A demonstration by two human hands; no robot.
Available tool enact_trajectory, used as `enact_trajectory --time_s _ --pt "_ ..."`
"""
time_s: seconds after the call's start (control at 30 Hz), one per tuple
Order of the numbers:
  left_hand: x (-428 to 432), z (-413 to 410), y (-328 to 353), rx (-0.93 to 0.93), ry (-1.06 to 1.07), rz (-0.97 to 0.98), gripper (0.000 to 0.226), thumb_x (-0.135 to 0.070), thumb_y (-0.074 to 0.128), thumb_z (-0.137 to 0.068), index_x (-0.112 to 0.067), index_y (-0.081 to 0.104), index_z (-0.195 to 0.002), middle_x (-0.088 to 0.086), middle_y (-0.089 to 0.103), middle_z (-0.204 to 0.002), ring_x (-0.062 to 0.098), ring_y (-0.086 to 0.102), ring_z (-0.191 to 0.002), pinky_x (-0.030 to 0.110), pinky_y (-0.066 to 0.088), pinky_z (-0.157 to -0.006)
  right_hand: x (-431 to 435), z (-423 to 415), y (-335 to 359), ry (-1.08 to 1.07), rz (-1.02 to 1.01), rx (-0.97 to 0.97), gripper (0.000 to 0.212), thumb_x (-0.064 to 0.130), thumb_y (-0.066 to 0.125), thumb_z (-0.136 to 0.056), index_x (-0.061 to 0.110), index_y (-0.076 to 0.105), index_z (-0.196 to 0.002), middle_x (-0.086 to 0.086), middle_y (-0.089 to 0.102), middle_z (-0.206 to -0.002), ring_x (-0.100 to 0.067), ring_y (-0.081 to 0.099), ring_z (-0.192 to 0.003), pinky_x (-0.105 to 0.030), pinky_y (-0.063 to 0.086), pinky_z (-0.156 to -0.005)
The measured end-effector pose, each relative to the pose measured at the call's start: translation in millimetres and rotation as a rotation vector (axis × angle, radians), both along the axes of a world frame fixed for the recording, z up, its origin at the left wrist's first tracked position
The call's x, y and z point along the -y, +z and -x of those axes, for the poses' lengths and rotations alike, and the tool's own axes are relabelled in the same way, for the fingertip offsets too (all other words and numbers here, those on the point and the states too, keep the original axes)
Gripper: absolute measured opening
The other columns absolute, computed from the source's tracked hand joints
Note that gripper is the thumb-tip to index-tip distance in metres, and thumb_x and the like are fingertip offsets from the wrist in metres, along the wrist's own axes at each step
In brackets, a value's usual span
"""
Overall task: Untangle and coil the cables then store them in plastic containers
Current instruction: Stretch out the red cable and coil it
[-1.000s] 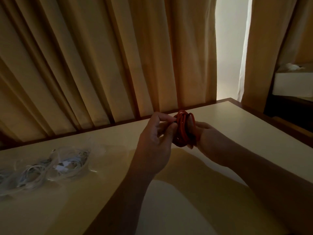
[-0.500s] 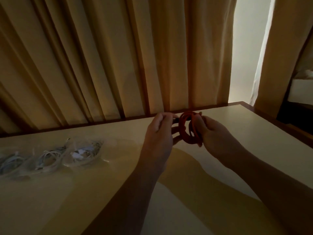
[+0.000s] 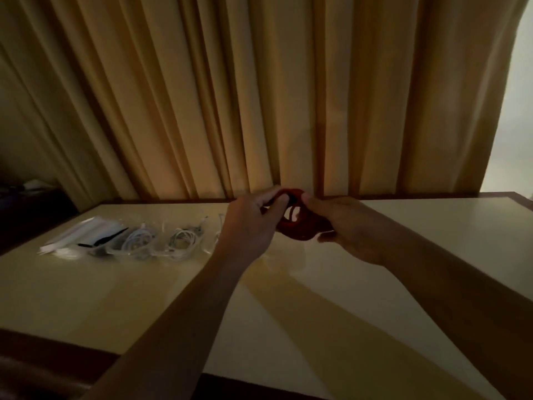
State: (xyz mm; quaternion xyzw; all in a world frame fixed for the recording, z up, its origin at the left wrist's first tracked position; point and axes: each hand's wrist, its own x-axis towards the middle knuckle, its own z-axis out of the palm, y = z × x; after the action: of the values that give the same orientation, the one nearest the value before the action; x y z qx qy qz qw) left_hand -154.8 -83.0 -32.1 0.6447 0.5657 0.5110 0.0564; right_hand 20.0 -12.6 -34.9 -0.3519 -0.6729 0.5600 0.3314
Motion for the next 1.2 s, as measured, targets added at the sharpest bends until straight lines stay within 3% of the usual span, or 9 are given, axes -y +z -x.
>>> enact_trajectory --time_s 0.07,0.13,0.27,0.4,0.53,0.67,0.8,1.13,1.2 --pt "-4 16 -2 -0.035 0.067 0.040 0.021 -0.031 0.058 -0.104 -0.041 0.075 -0.112 -0.016 0.077 -0.092 0.000 0.070 -0.090 0.044 0.060 -0.085 -3 13 -1 -0.015 -0.077 0.199 0.053 0.059 0.053 -0.096 0.020 0.064 -0.130 0.000 0.071 -0.120 -0.020 0.062 -0.106 -0.034 0.048 -0.085" --pt "-8 27 -3 -0.018 0.097 0.066 0.020 -0.030 0.060 -0.103 -0.041 0.074 -0.112 -0.018 0.076 -0.092 -0.001 0.070 -0.090 0.045 0.060 -0.086 -5 22 -3 -0.025 -0.079 0.245 0.054 0.058 0.045 -0.100 0.019 0.063 -0.133 0.000 0.069 -0.122 -0.018 0.060 -0.103 -0.033 0.045 -0.085" --pt "-11 32 -4 -0.030 0.092 0.090 0.027 -0.030 0.060 -0.103 -0.055 0.069 -0.098 -0.024 0.074 -0.090 -0.007 0.068 -0.091 0.037 0.059 -0.090 -13 30 -4 -0.127 0.011 0.127 0.036 0.034 0.044 -0.108 0.009 0.068 -0.117 -0.008 0.073 -0.105 -0.026 0.065 -0.102 -0.041 0.049 -0.093" --pt "-17 28 -8 -0.037 0.077 0.075 0.022 -0.032 0.059 -0.104 -0.045 0.071 -0.115 -0.020 0.075 -0.094 -0.005 0.068 -0.093 0.033 0.059 -0.090 -19 26 -9 -0.081 0.076 -0.040 0.027 0.020 0.049 -0.105 0.010 0.072 -0.113 -0.007 0.076 -0.102 -0.023 0.067 -0.105 -0.035 0.048 -0.092" --pt "-19 23 -9 -0.111 0.057 0.018 0.027 -0.030 0.056 -0.105 -0.030 0.072 -0.127 -0.014 0.075 -0.099 -0.002 0.067 -0.096 0.027 0.057 -0.087 -18 19 -11 0.012 0.212 -0.224 0.028 0.026 0.056 -0.101 0.011 0.070 -0.121 -0.008 0.076 -0.112 -0.023 0.067 -0.114 -0.039 0.049 -0.103" --pt "-18 16 -8 -0.129 0.034 -0.039 0.031 -0.030 0.055 -0.106 -0.023 0.068 -0.133 -0.010 0.075 -0.107 -0.001 0.067 -0.103 0.024 0.057 -0.091 -14 8 -10 0.097 0.239 -0.248 0.033 0.020 0.058 -0.099 0.007 0.064 -0.128 -0.009 0.073 -0.120 -0.026 0.063 -0.121 -0.042 0.045 -0.110" --pt "-15 12 -9 -0.031 -0.018 -0.054 0.027 -0.026 0.055 -0.106 -0.031 0.069 -0.129 -0.019 0.074 -0.106 -0.007 0.066 -0.104 0.012 0.052 -0.086 -9 1 -9 0.190 0.323 -0.278 0.043 0.023 0.058 -0.095 0.006 0.059 -0.133 -0.012 0.071 -0.125 -0.030 0.060 -0.126 -0.048 0.039 -0.115" --pt "-13 6 -16 0.110 -0.038 -0.058 0.029 -0.024 0.059 -0.104 -0.040 0.064 -0.127 -0.034 0.069 -0.104 -0.013 0.063 -0.108 0.012 0.053 -0.088 -1 1 -14 0.254 0.440 -0.489 0.041 0.009 0.052 -0.098 -0.005 0.054 -0.136 -0.021 0.065 -0.131 -0.032 0.059 -0.128 -0.043 0.042 -0.113" --pt "-14 4 -17 0.109 -0.020 -0.056 0.029 -0.023 0.059 -0.104 -0.036 0.065 -0.129 -0.035 0.066 -0.103 -0.018 0.060 -0.107 0.007 0.050 -0.086 2 0 -14 0.209 0.458 -0.501 0.041 0.008 0.054 -0.096 -0.004 0.057 -0.135 -0.020 0.067 -0.128 -0.031 0.062 -0.124 -0.041 0.045 -0.110"
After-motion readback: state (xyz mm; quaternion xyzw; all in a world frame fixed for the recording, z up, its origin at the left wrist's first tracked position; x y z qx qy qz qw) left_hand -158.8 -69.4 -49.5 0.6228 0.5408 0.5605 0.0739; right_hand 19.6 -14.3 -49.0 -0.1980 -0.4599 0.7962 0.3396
